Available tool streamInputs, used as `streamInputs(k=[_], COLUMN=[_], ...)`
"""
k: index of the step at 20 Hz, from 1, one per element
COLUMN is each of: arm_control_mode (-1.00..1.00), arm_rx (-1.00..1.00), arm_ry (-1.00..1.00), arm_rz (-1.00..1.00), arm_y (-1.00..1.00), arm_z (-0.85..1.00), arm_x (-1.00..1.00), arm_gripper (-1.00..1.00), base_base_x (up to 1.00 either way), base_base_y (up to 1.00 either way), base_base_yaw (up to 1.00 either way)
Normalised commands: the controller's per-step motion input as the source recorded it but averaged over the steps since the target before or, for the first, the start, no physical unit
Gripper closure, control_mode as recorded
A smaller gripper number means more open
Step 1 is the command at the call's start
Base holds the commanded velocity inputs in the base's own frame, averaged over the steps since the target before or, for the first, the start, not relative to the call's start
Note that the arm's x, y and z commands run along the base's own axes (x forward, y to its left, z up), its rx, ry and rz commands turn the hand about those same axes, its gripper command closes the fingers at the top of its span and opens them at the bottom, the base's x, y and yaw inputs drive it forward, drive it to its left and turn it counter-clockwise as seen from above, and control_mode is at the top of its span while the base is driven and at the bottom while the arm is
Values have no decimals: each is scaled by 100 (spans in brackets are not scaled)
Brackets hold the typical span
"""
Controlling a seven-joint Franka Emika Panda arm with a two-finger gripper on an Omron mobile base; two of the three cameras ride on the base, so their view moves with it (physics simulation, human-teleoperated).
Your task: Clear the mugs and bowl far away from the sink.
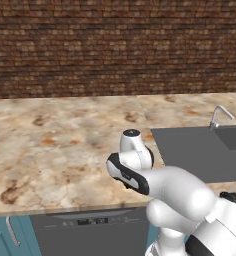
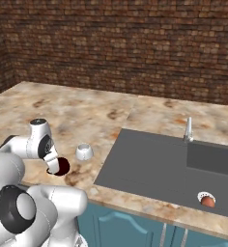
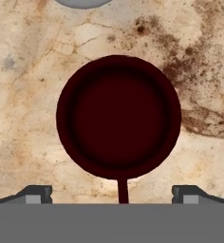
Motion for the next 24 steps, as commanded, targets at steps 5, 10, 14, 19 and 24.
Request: streamInputs(k=[5,10,14,19,24], arm_control_mode=[-100,-100,-100,-100,-100], arm_rx=[0,0,0,0,0], arm_ry=[0,0,0,0,0], arm_rz=[-2,-3,-2,-1,-1], arm_y=[0,0,0,0,0], arm_z=[-9,-14,-16,-21,-11], arm_x=[-9,-1,0,0,0], arm_gripper=[-100,-100,-100,100,100], base_base_x=[0,0,0,0,0], base_base_y=[0,0,0,0,0], base_base_yaw=[0,0,0,0,0])
